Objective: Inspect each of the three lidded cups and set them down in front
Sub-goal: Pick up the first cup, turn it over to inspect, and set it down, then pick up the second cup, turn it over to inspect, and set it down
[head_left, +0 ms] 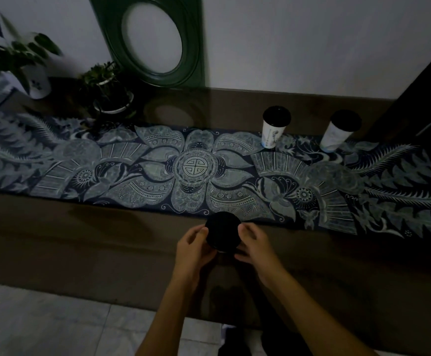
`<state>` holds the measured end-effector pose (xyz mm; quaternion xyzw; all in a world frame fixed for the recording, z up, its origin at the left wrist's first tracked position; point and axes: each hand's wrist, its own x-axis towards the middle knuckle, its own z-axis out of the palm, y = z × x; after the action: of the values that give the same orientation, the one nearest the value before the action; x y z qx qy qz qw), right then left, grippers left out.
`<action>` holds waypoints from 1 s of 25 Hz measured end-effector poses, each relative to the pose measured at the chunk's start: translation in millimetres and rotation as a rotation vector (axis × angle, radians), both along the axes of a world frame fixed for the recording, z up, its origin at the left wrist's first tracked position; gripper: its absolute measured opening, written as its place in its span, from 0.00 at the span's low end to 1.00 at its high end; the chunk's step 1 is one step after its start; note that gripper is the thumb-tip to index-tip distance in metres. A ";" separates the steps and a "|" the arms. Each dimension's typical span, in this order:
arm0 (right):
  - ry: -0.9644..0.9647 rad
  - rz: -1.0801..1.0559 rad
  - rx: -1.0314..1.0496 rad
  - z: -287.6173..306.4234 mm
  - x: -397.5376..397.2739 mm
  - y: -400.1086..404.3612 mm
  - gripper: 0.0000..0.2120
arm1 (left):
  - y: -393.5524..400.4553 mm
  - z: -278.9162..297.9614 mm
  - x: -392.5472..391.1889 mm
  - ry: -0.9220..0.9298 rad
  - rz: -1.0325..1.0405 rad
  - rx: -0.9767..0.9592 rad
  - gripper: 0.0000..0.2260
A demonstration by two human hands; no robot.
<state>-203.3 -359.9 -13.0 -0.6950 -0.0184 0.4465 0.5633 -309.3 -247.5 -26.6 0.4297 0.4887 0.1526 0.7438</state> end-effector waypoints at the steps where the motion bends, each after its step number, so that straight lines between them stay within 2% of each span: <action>1: -0.002 0.003 -0.001 -2.1 -0.7 -0.2 0.14 | -0.4 -1.8 -1.1 0.000 -0.001 0.000 0.07; 10: -0.005 0.019 0.005 -4.8 0.7 -1.7 0.14 | 1.0 -7.9 -3.7 -0.001 0.003 0.033 0.09; 13: -0.118 0.044 -0.029 -6.3 0.2 -0.4 0.15 | 0.5 -5.1 -1.2 -0.014 0.032 0.160 0.06; 17: -0.293 0.066 -0.033 3.5 6.3 -2.5 0.14 | 4.3 5.5 1.3 0.019 0.019 0.391 0.11; 19: -0.459 0.098 -0.082 13.1 16.2 -7.2 0.20 | 8.4 11.7 2.0 0.081 -0.053 0.572 0.14; 22: -0.888 0.205 -0.257 35.0 38.8 -14.7 0.30 | 16.1 36.0 12.8 0.187 -0.216 0.962 0.24; 25: -1.248 0.219 -0.343 68.6 62.3 -19.9 0.35 | 22.7 74.9 38.0 0.207 -0.271 1.319 0.31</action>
<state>-141.0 -379.8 55.6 -0.8975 -0.3410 0.0111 0.2793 -271.3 -224.8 48.3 0.8631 0.3041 0.2823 0.2880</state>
